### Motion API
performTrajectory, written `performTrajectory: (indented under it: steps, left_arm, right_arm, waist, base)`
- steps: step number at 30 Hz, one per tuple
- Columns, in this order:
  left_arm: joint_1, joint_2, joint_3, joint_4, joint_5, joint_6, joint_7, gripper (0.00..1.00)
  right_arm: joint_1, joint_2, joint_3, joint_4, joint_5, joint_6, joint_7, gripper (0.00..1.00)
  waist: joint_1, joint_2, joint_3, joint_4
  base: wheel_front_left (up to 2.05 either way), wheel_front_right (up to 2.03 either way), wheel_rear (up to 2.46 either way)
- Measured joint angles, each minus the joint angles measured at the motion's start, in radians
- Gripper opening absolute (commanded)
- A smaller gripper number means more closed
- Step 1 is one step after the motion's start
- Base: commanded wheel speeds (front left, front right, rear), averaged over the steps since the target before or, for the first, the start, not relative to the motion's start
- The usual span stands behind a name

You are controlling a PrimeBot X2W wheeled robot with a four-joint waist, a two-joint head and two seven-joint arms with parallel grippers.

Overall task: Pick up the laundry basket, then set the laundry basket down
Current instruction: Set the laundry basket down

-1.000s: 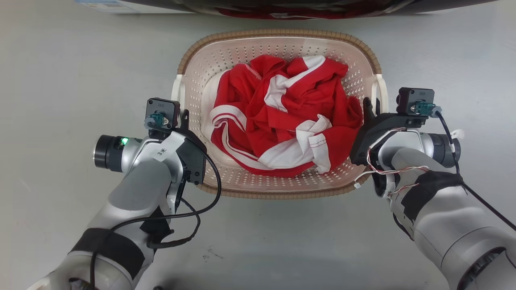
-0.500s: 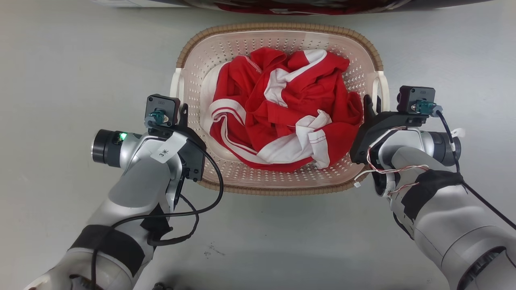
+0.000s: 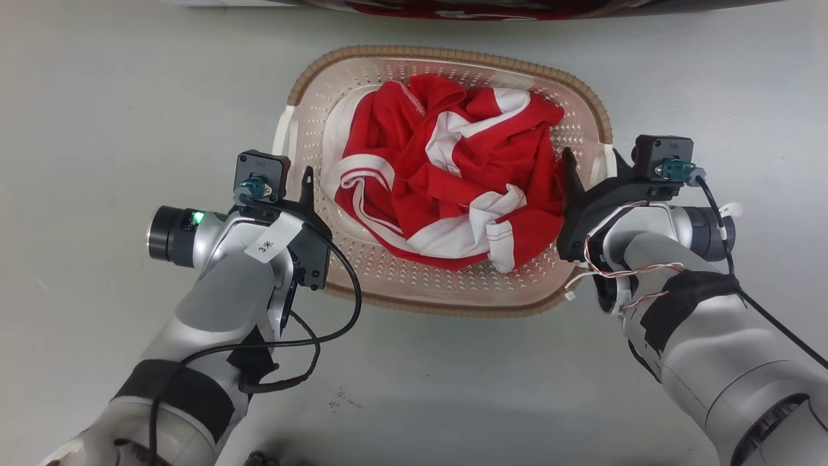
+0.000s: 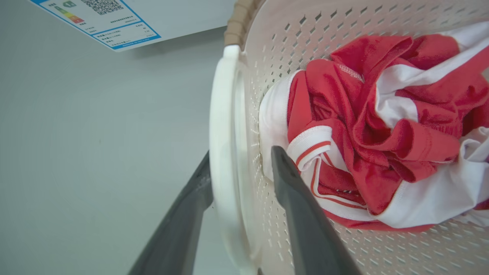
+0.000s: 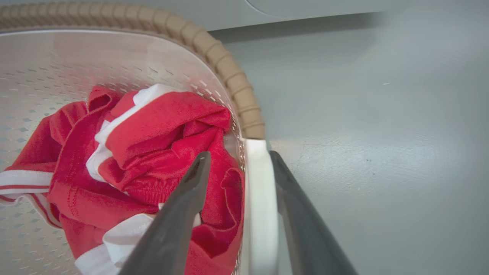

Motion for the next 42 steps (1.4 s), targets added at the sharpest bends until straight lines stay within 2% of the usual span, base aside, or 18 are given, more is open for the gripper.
performTrajectory:
  steps: [2,17,32,42]
  left_arm:
    - [0.0,0.0,0.0,0.001,0.0,0.0,0.0,1.0]
    - [0.009,-0.002,0.006,0.016,-0.009,0.0,-0.011,1.0]
    - [0.05,-0.002,0.035,0.005,-0.024,0.0,-0.045,1.0]
    - [0.121,0.018,0.069,-0.072,-0.028,-0.001,-0.046,1.0]
  right_arm:
    - [-0.004,0.0,0.001,0.001,-0.004,0.0,-0.001,1.0]
    - [-0.02,0.0,0.003,0.02,-0.013,0.0,-0.012,1.0]
    - [-0.014,-0.006,-0.029,0.014,-0.031,0.0,-0.013,1.0]
    - [0.053,-0.024,-0.074,-0.068,-0.076,0.002,-0.013,1.0]
  waist:
    - [0.0,0.0,0.0,0.001]
    - [0.0,0.0,-0.029,-0.002]
    - [0.0,0.0,-0.14,-0.025]
    - [-0.0001,-0.0001,-0.265,-0.038]
  base:
    - [0.0,0.0,0.0]
    - [0.0,0.0,0.0]
    - [0.0,0.0,0.0]
    - [0.0,0.0,0.0]
